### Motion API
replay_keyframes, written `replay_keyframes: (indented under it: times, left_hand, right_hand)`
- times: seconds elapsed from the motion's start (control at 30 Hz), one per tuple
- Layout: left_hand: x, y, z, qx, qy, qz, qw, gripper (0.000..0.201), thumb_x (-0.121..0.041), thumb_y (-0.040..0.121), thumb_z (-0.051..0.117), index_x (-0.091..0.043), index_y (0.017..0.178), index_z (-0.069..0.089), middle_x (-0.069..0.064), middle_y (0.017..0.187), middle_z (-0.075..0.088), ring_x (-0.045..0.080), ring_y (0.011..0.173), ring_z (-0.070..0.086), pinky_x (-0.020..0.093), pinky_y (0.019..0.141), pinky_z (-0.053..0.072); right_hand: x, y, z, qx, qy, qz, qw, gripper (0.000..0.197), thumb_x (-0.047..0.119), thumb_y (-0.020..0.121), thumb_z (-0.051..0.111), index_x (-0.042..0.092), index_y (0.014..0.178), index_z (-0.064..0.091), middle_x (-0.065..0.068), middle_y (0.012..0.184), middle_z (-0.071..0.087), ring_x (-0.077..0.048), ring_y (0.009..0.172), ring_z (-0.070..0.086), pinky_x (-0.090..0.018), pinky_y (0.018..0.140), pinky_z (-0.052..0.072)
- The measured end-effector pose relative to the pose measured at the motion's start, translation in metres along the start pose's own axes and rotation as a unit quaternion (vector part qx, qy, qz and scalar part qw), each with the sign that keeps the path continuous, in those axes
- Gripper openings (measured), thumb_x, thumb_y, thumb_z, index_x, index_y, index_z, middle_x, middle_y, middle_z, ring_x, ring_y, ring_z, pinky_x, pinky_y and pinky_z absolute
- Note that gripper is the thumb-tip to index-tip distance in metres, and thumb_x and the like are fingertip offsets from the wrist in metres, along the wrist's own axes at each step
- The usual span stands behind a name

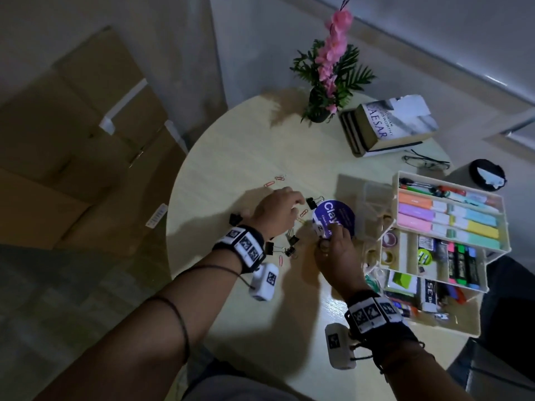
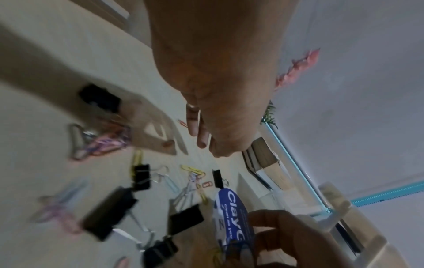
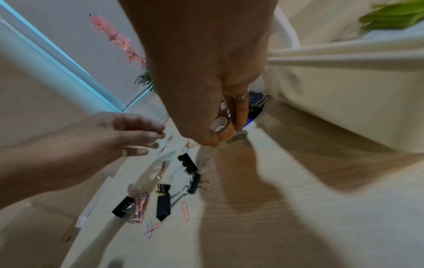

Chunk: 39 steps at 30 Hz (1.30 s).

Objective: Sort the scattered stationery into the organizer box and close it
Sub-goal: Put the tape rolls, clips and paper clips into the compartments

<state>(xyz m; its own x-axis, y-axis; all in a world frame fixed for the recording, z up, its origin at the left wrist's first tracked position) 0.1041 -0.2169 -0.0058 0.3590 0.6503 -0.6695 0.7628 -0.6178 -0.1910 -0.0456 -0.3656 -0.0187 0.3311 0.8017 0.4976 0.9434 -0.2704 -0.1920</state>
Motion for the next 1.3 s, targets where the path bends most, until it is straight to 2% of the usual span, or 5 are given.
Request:
replay_keyframes:
  times: [0.2,0.4,0.6,0.93,1.3]
  left_hand:
    - [-0.026,0.047,0.041,0.028,0.065,0.025,0.997,0.031,-0.016,0.098,0.064,-0.019,0.129,0.067,0.007,0.125,0.059,0.029,0.115,0.055,0.043,0.089,0.056]
    - [-0.016,0.052,0.066,0.014,0.085,-0.001,0.996,0.017,0.0,0.091,0.067,-0.014,0.099,0.072,0.006,0.108,0.056,0.028,0.098,0.057,0.046,0.081,0.058]
    - [-0.019,0.048,0.056,-0.016,0.089,0.009,0.996,0.008,-0.008,0.094,0.067,-0.012,0.094,0.074,0.007,0.106,0.059,0.023,0.094,0.057,0.031,0.077,0.053]
    - [-0.032,0.024,0.046,-0.08,-0.048,-0.004,0.996,0.015,-0.013,0.084,0.081,-0.016,0.095,0.073,0.0,0.096,0.066,0.014,0.075,0.063,0.032,0.07,0.057]
    - [-0.101,-0.047,0.045,-0.081,-0.119,0.101,0.984,0.024,-0.014,0.081,0.082,-0.021,0.101,0.071,-0.007,0.099,0.069,0.007,0.086,0.066,0.031,0.078,0.06]
  right_hand:
    - [-0.006,-0.025,-0.024,-0.054,0.039,-0.044,0.997,0.033,0.001,0.081,0.076,0.006,0.109,0.059,-0.011,0.109,0.059,-0.032,0.092,0.06,-0.022,0.079,0.037]
    - [-0.005,-0.053,-0.058,-0.057,0.088,-0.031,0.994,0.02,0.023,0.097,0.073,0.021,0.112,0.06,0.003,0.096,0.069,-0.017,0.082,0.065,-0.032,0.068,0.05]
    - [-0.012,-0.077,-0.09,-0.083,0.115,-0.019,0.99,0.02,0.014,0.093,0.077,0.022,0.108,0.066,0.009,0.099,0.066,-0.003,0.088,0.063,-0.018,0.076,0.051]
    - [-0.064,-0.067,-0.108,-0.161,0.03,0.015,0.986,0.018,0.016,0.093,0.073,0.019,0.107,0.062,0.004,0.097,0.065,-0.018,0.091,0.057,-0.041,0.08,0.052]
    - [-0.084,-0.075,-0.116,-0.142,0.096,-0.011,0.985,0.038,0.014,0.089,0.079,0.021,0.122,0.061,0.004,0.111,0.065,-0.014,0.096,0.063,-0.031,0.08,0.055]
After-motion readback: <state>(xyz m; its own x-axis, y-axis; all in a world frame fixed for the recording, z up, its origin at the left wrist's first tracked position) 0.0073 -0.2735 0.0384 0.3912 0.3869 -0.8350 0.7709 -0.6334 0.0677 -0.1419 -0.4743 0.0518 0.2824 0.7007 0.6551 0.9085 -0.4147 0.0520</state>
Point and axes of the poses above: each hand's wrist, its own y-axis towards the middle knuckle, its own z-axis out of the palm, x = y × z, the point moved 3 cm from there along y, towards the middle knuckle
